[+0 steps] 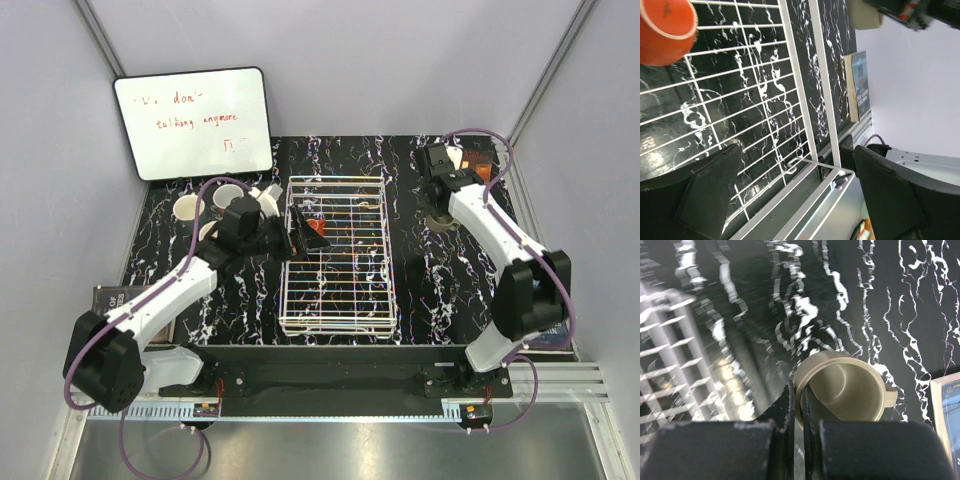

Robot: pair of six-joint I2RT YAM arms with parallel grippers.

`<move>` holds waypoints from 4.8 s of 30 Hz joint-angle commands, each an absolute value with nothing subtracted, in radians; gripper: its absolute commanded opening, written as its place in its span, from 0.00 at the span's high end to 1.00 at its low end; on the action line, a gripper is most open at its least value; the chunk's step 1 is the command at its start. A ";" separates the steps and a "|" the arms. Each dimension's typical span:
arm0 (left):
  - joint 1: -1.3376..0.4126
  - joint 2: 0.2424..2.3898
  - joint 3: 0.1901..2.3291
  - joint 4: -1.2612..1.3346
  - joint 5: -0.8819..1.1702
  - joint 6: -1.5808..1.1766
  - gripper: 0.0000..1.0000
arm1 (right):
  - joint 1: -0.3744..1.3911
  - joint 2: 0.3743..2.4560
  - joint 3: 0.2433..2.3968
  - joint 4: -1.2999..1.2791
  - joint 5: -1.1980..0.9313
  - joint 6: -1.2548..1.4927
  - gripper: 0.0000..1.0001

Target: Unload the cups from the dish rack

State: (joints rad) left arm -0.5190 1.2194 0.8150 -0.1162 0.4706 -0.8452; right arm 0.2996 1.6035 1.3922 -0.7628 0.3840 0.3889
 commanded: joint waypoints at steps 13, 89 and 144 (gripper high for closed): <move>-0.520 1.100 0.793 -0.219 0.338 -0.767 0.01 | 0.216 2.009 1.700 -0.735 0.425 0.407 1.00; -0.650 1.600 1.433 -0.563 -0.376 -0.517 0.05 | 0.272 1.244 1.235 -0.640 -0.190 0.499 0.34; -0.684 1.822 1.359 -0.454 -0.284 -0.472 1.00 | 0.271 1.238 1.189 -0.655 -0.178 0.480 0.34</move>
